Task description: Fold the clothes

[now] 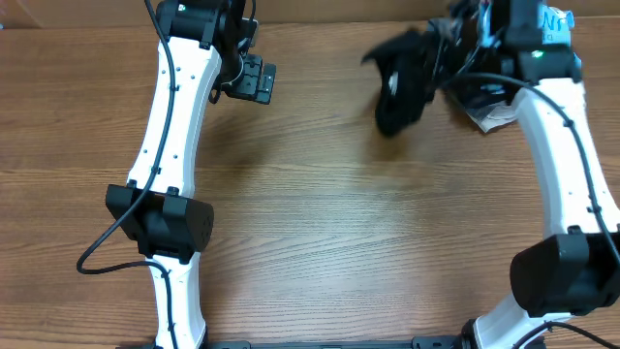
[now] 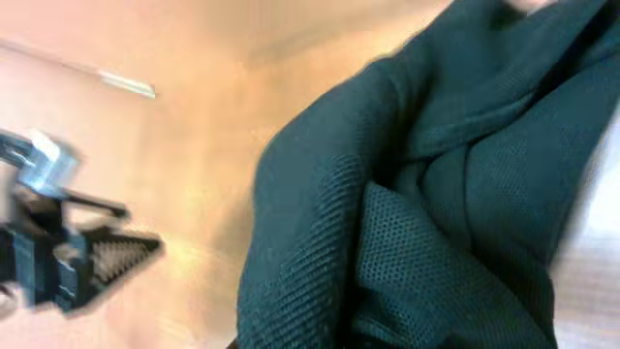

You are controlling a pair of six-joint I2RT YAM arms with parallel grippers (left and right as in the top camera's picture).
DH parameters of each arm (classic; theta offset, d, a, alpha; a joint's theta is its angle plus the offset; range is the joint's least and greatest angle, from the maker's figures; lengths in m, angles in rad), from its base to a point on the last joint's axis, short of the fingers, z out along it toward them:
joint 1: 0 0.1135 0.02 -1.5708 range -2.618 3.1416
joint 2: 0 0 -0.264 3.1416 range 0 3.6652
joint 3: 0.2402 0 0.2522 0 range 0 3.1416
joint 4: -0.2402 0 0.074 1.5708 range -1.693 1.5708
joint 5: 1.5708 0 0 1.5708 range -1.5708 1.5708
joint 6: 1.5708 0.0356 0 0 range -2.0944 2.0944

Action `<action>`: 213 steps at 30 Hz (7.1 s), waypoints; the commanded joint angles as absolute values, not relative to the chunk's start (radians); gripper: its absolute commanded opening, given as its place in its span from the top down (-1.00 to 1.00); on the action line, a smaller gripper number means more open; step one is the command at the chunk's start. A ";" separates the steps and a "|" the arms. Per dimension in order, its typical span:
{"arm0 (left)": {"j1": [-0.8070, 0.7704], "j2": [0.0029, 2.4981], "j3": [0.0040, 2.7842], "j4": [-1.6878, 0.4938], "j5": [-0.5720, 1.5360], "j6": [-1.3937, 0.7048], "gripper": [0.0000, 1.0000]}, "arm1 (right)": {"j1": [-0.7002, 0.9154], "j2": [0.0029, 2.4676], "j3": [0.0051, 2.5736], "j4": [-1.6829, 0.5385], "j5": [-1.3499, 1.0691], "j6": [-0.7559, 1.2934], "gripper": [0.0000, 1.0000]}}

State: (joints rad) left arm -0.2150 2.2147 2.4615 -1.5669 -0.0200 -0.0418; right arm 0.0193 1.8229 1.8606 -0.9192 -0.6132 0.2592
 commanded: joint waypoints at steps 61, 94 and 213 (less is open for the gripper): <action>-0.209 2.204 2.465 -1.448 -0.032 -0.023 -1.00 | -0.349 2.154 1.997 -0.681 -0.353 0.649 0.87; -0.210 2.204 2.465 -1.416 -0.026 -0.023 -1.00 | -0.335 1.897 1.996 -0.569 -0.236 0.170 -0.72; -0.210 2.204 2.465 -1.413 -0.026 -0.023 -1.00 | -0.157 1.029 1.893 -0.470 -0.308 0.160 -1.00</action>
